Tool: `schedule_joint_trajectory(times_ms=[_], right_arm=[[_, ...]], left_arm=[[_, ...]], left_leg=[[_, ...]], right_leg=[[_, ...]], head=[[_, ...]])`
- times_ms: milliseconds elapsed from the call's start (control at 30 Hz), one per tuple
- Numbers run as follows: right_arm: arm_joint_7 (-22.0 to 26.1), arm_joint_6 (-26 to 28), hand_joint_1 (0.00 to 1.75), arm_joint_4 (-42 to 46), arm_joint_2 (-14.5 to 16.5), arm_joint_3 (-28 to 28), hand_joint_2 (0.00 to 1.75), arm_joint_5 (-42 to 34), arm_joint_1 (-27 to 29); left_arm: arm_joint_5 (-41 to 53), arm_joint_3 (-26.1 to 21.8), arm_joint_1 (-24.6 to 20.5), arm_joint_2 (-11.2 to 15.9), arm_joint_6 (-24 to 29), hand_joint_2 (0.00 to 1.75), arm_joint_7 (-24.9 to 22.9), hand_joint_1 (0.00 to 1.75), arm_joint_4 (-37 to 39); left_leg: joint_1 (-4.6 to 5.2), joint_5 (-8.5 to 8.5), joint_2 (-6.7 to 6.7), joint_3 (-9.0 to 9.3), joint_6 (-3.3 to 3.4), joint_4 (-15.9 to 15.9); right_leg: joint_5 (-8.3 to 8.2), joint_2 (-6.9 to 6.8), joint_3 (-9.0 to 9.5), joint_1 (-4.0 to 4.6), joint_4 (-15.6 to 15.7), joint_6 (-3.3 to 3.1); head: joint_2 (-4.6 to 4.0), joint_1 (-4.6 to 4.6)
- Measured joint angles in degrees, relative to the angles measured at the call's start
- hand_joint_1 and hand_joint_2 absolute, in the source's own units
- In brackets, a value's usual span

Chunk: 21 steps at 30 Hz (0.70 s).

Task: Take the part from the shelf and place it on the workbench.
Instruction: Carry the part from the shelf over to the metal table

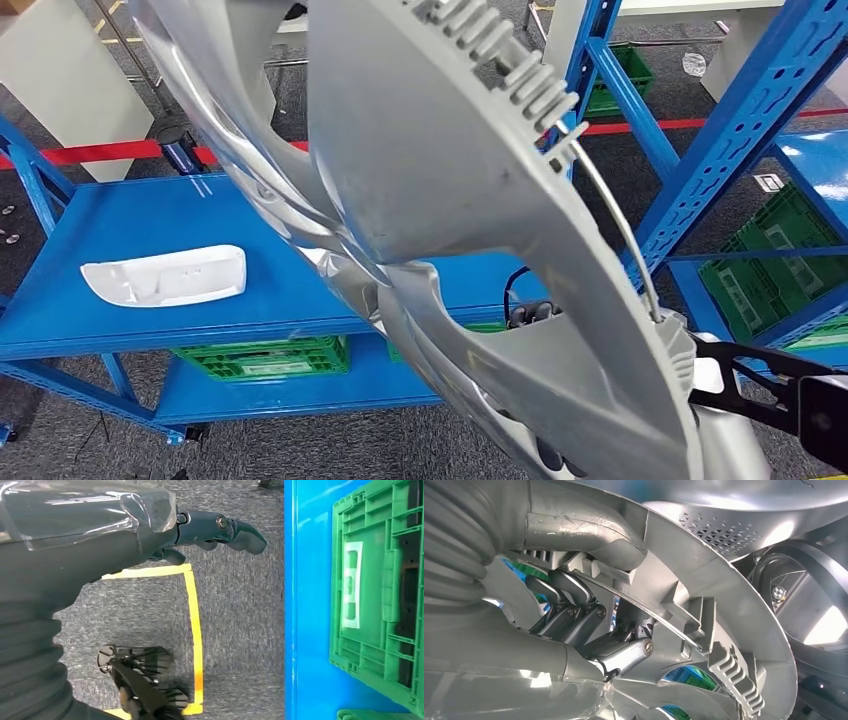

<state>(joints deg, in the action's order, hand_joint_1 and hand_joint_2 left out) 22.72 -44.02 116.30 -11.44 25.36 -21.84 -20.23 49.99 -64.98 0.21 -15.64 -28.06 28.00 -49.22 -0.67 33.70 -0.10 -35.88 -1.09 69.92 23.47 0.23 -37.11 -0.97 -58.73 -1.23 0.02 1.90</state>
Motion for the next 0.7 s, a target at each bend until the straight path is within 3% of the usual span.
schedule_joint_trajectory(times_ms=[67,100,133,233,267,300,367,400,433,467,500,567,600,633,700], right_arm=[[0.2,0.0,1.71,0.0,-0.1,0.0,1.75,0.1,0.0],[0.3,0.0,1.71,0.0,-0.1,-0.1,1.75,0.2,0.0],[0.3,0.0,1.71,0.0,-0.2,-0.1,1.75,0.2,0.0],[0.3,0.1,1.71,0.0,-0.3,-0.1,1.75,0.5,0.0],[0.4,0.2,1.71,0.0,-0.4,-0.1,1.75,0.8,0.0],[0.5,0.4,1.71,0.0,-0.5,-0.2,1.75,1.2,0.1],[1.1,0.7,1.71,0.0,-0.8,-0.3,1.75,2.6,0.5],[1.7,0.7,1.71,0.0,-0.9,-0.4,1.75,3.5,1.0],[2.5,0.7,1.71,0.0,-1.0,-0.4,1.75,4.4,1.6],[3.6,0.6,1.71,0.0,-1.1,-0.5,1.75,5.3,2.2],[4.7,0.6,1.71,0.0,-1.2,-0.5,1.75,6.1,2.6],[6.4,0.6,1.71,0.0,-1.3,-0.4,1.75,7.4,3.0],[6.9,0.7,1.71,0.1,-1.3,-0.5,1.75,8.1,3.2],[7.3,0.8,1.71,0.3,-1.2,-0.5,1.75,8.8,3.4],[7.7,1.2,1.71,0.8,-1.0,-0.6,1.75,10.2,4.1]], left_arm=[[0.0,0.4,-0.1,0.2,0.0,1.75,0.0,0.0,-0.4],[-0.1,0.5,-0.1,0.3,0.0,1.75,-0.1,0.0,-0.5],[-0.1,0.7,-0.2,0.4,0.1,1.75,-0.1,0.0,-0.7],[-0.2,0.8,-0.1,0.5,0.1,1.75,-0.3,0.0,-1.1],[-0.2,0.8,-0.1,0.5,0.1,1.75,-0.4,0.0,-1.4],[-0.2,0.9,-0.1,0.4,0.0,1.75,-0.6,0.0,-1.7],[-0.3,1.2,-0.1,0.2,-0.1,1.75,-1.2,0.0,-2.4],[-0.4,1.3,0.0,0.2,-0.1,1.75,-1.5,0.0,-2.7],[-0.5,1.4,0.0,0.1,-0.1,1.75,-1.8,0.0,-3.1],[-0.7,1.5,0.1,0.1,-0.2,1.75,-2.2,0.0,-3.6],[-0.8,1.5,0.2,0.0,-0.3,1.75,-2.6,0.0,-4.1],[-0.9,1.6,0.5,-0.3,-0.7,1.75,-3.2,0.0,-5.5],[-0.8,1.6,0.6,-0.4,-1.1,1.75,-3.5,0.0,-6.3],[-0.8,1.6,0.8,-0.5,-1.4,1.75,-3.7,0.0,-7.1],[-0.4,1.6,1.4,-0.7,-2.1,1.75,-4.0,0.0,-8.6]], left_leg=[[0.34,-2.07,0.01,5.74,0.85,-8.6],[0.63,-2.68,0.02,7.39,1.25,-11.4],[0.91,-2.94,0.02,7.96,1.61,-12.7],[1.32,-4.74,0.16,7.31,2.64,-13.6],[1.24,-5.71,0.27,7.09,3.06,-14.1],[1.1,-6.75,0.38,6.66,3.36,-14.6],[1.0,-8.41,0.46,5.18,3.78,-14.9],[1.02,-9.14,0.45,4.21,3.79,-14.9],[1.03,-9.82,0.45,3.24,3.77,-14.8],[1.02,-10.48,0.45,2.27,3.68,-14.7],[1.0,-11.1,0.45,1.29,3.53,-14.6],[1.03,-12.0,0.45,-0.47,3.09,-13.8],[1.08,-12.35,0.46,-1.15,2.8,-13.3],[1.13,-12.68,0.47,-1.58,2.49,-12.9],[1.08,-13.51,0.46,-1.98,1.78,-12.6]], right_leg=[[-0.89,-0.01,-0.6,0.13,0.1,0.32],[-1.29,-0.08,-0.76,0.12,0.2,0.57],[-1.68,-0.18,-0.82,0.03,0.3,0.93],[-2.8,-0.29,-1.01,-0.2,0.9,1.98],[-2.05,-0.28,-1.38,-0.15,0.4,1.96],[-0.28,-0.26,-2.09,-0.09,-1.3,1.74],[5.07,-0.26,-4.13,-0.09,-7.9,1.12],[7.04,-0.26,-4.9,-0.11,-11.7,1.18],[7.97,-0.26,-5.06,-0.15,-14.4,1.55],[7.81,-0.27,-4.27,-0.2,-15.4,2.15],[6.95,-0.28,-2.39,-0.28,-14.2,2.83],[5.87,-0.31,3.89,-0.36,-6.6,3.43],[6.17,-0.28,6.72,-0.29,-2.7,3.17],[6.78,-0.24,8.4,-0.17,0.0,2.77],[7.21,-0.19,8.74,0.1,1.4,1.76]], head=[[0.0,-0.03],[0.0,-0.03],[0.0,-0.06],[0.0,-0.08],[0.0,-0.11],[0.0,-0.17],[0.0,-0.28],[0.0,-0.29],[0.0,-0.29],[0.0,-0.3],[0.0,-0.3],[0.0,-0.31],[0.0,-0.23],[0.0,-0.24],[0.0,-0.21]])
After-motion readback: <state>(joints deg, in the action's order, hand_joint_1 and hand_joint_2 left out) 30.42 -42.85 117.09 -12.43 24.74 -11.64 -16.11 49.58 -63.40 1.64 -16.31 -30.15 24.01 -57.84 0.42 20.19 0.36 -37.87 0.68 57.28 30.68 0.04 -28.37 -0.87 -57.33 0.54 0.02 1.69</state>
